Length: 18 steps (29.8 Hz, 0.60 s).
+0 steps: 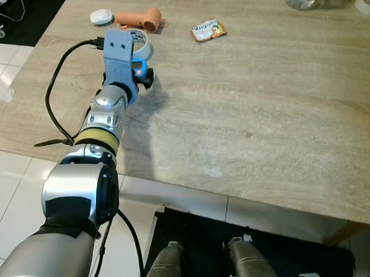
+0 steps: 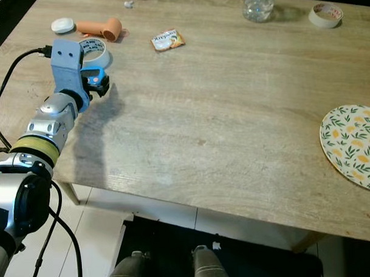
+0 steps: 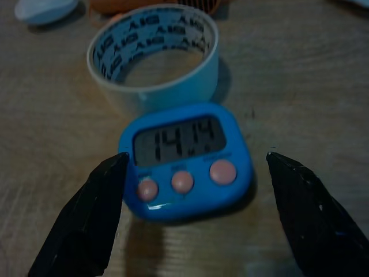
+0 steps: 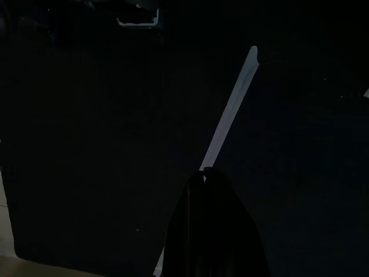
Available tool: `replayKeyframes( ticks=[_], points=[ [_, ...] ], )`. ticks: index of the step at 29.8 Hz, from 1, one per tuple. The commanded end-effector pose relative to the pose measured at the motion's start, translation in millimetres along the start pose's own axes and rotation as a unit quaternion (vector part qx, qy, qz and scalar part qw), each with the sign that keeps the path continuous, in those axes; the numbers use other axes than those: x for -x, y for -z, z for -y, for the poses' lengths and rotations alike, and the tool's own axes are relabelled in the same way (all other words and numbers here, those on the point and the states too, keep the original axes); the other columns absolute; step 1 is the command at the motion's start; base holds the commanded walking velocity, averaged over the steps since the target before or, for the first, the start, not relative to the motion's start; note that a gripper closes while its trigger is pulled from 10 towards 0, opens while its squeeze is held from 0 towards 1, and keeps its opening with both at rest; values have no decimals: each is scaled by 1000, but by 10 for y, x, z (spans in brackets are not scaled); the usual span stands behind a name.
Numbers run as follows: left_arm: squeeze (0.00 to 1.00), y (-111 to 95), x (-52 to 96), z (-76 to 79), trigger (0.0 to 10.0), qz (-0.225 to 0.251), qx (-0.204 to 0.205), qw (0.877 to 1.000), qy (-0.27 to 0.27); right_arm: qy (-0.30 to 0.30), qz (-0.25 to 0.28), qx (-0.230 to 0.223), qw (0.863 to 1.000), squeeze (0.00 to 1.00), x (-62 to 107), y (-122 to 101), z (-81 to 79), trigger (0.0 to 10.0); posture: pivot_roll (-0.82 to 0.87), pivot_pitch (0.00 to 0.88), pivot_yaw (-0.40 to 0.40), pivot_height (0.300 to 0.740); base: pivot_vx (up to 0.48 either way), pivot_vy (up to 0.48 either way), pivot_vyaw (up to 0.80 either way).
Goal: Restocking fridge
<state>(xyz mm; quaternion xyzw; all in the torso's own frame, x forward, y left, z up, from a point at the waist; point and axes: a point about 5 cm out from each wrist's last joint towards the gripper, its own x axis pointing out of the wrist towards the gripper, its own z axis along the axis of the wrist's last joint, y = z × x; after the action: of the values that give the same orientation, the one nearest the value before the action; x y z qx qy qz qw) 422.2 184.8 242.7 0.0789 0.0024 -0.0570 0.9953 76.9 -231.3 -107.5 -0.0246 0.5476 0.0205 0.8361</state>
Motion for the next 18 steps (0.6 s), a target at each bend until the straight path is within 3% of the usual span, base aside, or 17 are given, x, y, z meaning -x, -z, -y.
replayKeyframes(
  ticks=[1, 18],
  points=[
    [0, 61, -5, 38, 10000, -17, 9, 1000, 1, -1, -17, -4, 1000, 0, 34, 138, -5, 10000, -86, 389, 63, 740, 0, 0, 0],
    [0, 22, -35, 129, 10000, -24, 18, 1000, 8, 3, -17, 1, 1000, 0, 113, 269, 88, 10000, -131, 454, 50, 740, 0, 0, 0]
  ],
)
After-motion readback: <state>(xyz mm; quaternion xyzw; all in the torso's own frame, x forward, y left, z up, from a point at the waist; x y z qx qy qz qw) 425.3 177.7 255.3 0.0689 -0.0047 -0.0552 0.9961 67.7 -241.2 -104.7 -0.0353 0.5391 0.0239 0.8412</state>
